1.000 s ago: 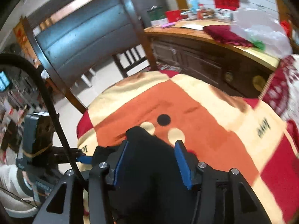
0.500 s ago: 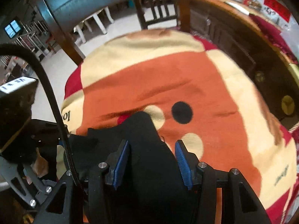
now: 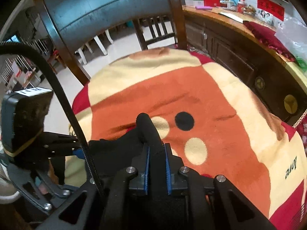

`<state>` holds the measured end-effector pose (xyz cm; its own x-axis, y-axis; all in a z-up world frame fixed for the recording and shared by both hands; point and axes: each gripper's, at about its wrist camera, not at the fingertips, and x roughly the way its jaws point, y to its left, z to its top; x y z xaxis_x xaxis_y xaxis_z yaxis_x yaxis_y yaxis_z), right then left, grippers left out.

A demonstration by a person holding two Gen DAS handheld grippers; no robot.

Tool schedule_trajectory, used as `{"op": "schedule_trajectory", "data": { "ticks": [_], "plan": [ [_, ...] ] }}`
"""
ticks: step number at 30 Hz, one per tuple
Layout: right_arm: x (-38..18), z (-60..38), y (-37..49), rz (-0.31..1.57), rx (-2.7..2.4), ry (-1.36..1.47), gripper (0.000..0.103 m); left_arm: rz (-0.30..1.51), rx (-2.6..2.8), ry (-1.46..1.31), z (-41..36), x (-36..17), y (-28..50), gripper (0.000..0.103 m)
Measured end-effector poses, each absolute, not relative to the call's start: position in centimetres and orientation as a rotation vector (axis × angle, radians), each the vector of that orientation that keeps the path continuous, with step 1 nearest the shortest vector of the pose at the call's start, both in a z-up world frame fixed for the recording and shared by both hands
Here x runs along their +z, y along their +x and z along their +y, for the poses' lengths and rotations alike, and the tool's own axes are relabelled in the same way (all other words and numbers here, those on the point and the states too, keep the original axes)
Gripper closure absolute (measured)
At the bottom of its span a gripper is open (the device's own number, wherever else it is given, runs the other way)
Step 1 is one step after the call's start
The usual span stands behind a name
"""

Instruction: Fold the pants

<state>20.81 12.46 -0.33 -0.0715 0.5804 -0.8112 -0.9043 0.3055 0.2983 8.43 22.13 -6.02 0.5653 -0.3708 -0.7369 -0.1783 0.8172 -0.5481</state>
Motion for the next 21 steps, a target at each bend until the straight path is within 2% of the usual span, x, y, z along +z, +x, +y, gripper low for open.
{"op": "schedule_trajectory", "data": {
  "ticks": [5, 7, 8, 11, 15, 21],
  "plan": [
    [0.2, 11.8, 21.2, 1.049, 1.254, -0.339, 0.091, 0.937, -0.132, -0.654, 22.0, -6.2, 9.4, 0.032],
    [0.4, 11.6, 21.2, 1.044, 1.246, -0.322, 0.091, 0.946, -0.159, -0.671, 21.9, -6.6, 10.0, 0.051],
    [0.4, 11.5, 21.1, 1.042, 1.241, -0.315, 0.091, 0.958, -0.171, -0.687, 22.0, -6.9, 10.2, 0.065],
    [0.6, 11.3, 20.8, 1.037, 1.231, -0.298, 0.091, 0.945, -0.175, -0.700, 22.4, -6.6, 9.9, 0.077],
    [1.4, 11.5, 20.5, 1.012, 1.216, -0.253, 0.091, 0.895, -0.189, -0.639, 22.8, -4.6, 8.9, 0.082],
    [3.2, 13.2, 20.4, 0.962, 1.227, -0.148, 0.091, 0.845, -0.142, -0.623, 25.5, -2.6, 7.7, 0.083]
  ]
}}
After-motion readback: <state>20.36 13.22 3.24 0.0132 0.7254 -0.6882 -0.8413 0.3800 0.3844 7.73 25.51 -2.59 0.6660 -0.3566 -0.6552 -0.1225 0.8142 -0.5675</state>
